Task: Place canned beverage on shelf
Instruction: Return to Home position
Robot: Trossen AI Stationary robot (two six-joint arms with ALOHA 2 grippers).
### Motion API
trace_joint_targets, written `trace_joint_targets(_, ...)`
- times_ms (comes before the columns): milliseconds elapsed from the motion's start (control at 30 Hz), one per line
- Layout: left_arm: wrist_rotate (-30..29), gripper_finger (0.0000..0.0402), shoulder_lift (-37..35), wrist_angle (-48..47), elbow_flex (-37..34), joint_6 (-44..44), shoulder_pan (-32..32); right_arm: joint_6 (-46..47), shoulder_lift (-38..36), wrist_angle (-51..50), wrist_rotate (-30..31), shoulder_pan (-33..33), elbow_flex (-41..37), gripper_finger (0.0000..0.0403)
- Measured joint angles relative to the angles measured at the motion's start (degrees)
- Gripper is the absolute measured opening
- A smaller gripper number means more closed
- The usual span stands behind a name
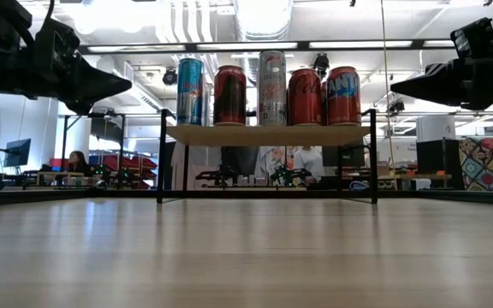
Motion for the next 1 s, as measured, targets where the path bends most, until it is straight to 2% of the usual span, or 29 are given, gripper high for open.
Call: trace_joint_targets(1000,0.0,0.0000,2.4,0.0,0.0,0.0,0.0,0.0,0.0,0.0,0.0,0.0,0.0,0.0009)
